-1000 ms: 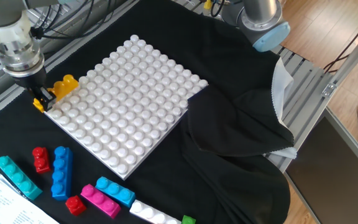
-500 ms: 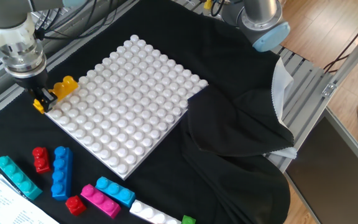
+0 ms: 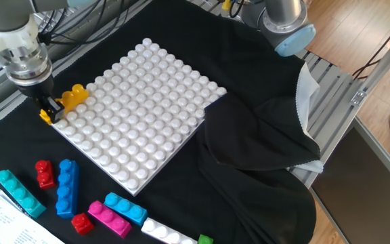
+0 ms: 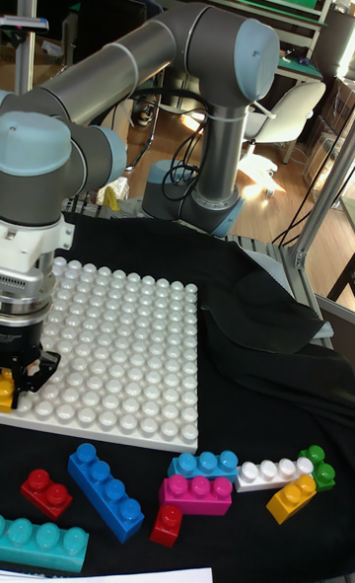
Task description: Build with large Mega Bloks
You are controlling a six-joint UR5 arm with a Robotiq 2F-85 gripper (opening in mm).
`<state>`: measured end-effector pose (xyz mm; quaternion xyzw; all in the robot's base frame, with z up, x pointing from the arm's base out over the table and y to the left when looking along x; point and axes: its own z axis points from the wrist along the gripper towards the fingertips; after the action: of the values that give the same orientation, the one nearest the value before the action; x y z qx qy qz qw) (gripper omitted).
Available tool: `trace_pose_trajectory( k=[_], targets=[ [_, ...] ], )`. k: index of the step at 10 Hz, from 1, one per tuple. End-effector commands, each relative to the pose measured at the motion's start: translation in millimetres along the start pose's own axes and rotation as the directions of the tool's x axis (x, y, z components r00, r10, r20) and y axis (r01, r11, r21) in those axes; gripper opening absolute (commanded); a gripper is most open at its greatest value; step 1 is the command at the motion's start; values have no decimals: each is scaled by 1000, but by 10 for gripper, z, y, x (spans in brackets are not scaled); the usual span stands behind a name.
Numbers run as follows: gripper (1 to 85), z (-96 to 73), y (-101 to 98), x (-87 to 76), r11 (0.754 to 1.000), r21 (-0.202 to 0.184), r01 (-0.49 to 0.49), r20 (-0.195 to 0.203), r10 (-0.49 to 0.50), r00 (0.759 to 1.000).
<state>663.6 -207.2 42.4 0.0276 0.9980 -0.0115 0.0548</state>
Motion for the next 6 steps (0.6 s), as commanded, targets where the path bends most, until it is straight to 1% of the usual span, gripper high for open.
trace_pose_trajectory(
  k=[1, 3, 6],
  targets=[
    [167, 23, -45, 88, 1000, -8, -1, -14, 1, 1000],
    [167, 72, -85, 79, 1000, -14, 3, 5, -3, 1000],
    [167, 80, -90, 41, 1000, -16, 6, 22, -6, 1000]
  ],
)
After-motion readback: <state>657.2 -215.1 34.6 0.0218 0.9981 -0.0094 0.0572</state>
